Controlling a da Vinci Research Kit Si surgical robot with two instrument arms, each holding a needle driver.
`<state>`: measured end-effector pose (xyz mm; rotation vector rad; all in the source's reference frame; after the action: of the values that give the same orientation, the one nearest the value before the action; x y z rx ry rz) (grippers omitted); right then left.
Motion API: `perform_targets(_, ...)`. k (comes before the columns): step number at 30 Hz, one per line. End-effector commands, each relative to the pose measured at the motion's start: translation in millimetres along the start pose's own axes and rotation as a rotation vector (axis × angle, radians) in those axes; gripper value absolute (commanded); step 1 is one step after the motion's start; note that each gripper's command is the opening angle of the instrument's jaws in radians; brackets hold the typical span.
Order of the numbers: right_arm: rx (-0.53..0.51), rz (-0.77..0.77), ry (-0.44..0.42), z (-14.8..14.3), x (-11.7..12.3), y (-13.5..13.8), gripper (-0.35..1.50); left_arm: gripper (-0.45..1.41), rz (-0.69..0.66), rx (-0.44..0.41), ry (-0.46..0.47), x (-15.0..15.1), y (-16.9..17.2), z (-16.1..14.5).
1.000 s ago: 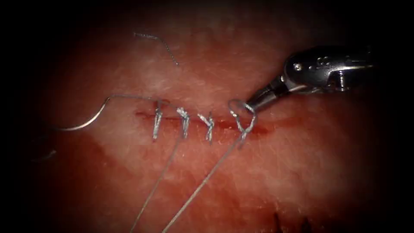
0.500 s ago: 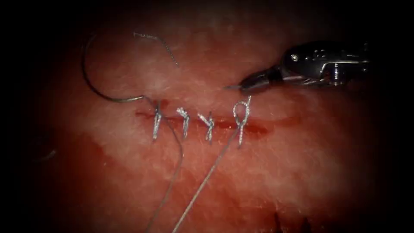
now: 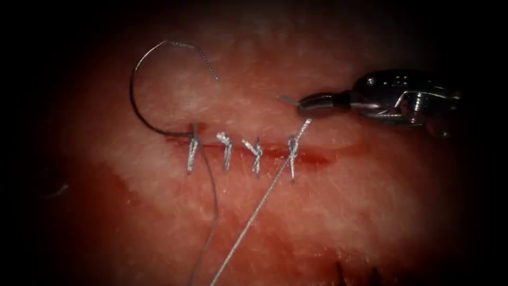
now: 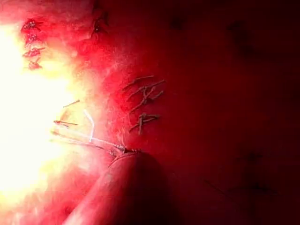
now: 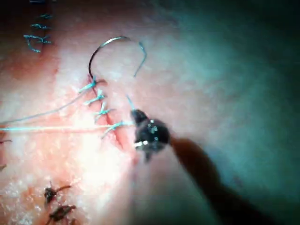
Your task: Wound Closure
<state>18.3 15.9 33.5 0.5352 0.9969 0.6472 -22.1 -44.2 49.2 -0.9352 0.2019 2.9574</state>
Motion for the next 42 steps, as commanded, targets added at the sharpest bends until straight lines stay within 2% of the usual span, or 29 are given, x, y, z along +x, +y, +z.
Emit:
perform_targets(1, 0.003, 0.024, 0.005, 0.3, -1.1, -0.8, -0.35, -0.45, 0.0, -0.01, -0.001, -0.1, 1.8, -0.4)
perform_targets(9, -0.018, 0.051, 0.018, -0.4, -1.4, -0.7, -0.35, -0.45, 0.018, -0.047, 0.015, -1.2, 3.6, -1.8)
perform_targets(16, -0.068, 0.069, 0.022, -0.3, -1.1, 1.5, -0.35, -0.45, 0.052, -0.102, 0.043, -1.1, 7.1, -1.9)
perform_targets(23, -0.096, 0.076, 0.025, 0.0, -1.0, 3.0, -0.35, -0.45, 0.068, -0.122, 0.057, -1.7, 9.9, -2.1)
perform_targets(32, -0.105, 0.087, 0.029, 0.0, -1.0, 3.1, -0.35, -0.45, 0.079, -0.136, 0.071, -2.3, 10.1, -2.2)
perform_targets(36, -0.107, 0.096, 0.045, 0.3, -1.2, 2.1, -0.35, -0.45, 0.049, -0.141, 0.09, -1.2, 7.9, -3.1)
perform_targets(37, -0.106, 0.103, 0.057, 0.3, -1.2, 1.9, -0.21, -0.45, 0.035, -0.135, 0.106, -0.8, 7.1, -3.5)
perform_targets(38, -0.103, 0.101, 0.079, 0.1, -1.1, 1.7, 0.34, -0.45, -0.005, -0.127, 0.13, -0.3, 5.8, -4.1)
perform_targets(40, -0.097, 0.097, 0.124, -0.4, -0.8, 1.5, 0.98, -0.45, -0.065, -0.115, 0.173, 0.6, 3.5, -5.1)
perform_targets(42, -0.093, 0.102, 0.171, -1.2, -0.5, 1.2, 1.21, -0.45, -0.13, -0.103, 0.228, 1.8, 0.3, -6.4)
